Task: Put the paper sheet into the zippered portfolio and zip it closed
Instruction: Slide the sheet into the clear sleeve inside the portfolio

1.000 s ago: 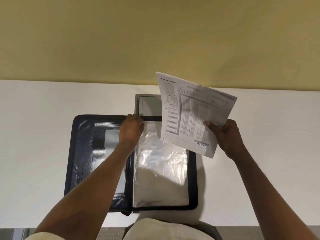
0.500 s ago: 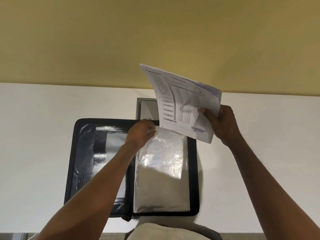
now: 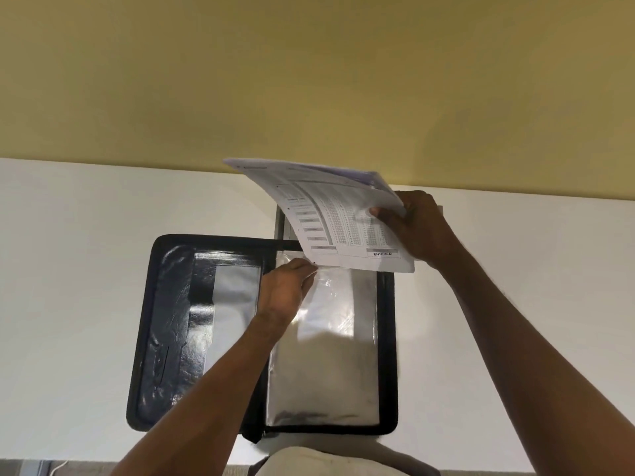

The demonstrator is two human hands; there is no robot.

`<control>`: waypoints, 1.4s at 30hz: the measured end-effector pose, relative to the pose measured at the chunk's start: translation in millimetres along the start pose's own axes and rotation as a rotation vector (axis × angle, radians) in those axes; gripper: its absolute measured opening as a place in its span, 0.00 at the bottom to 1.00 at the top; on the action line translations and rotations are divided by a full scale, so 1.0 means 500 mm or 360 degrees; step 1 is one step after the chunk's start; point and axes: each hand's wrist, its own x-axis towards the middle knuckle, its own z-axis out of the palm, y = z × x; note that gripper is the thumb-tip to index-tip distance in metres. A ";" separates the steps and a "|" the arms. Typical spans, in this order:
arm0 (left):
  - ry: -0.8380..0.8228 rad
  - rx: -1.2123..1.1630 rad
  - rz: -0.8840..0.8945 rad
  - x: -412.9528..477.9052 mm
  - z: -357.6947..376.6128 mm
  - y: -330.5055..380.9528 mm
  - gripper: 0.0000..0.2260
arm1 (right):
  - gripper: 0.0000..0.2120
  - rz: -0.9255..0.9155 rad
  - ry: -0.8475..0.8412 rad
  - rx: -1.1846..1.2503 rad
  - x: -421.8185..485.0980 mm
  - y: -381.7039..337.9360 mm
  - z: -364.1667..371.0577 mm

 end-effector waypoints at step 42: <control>0.0312 -0.0072 0.0192 -0.010 0.031 0.153 0.09 | 0.18 0.0114 -0.0303 -0.0003 0.112 -0.003 0.097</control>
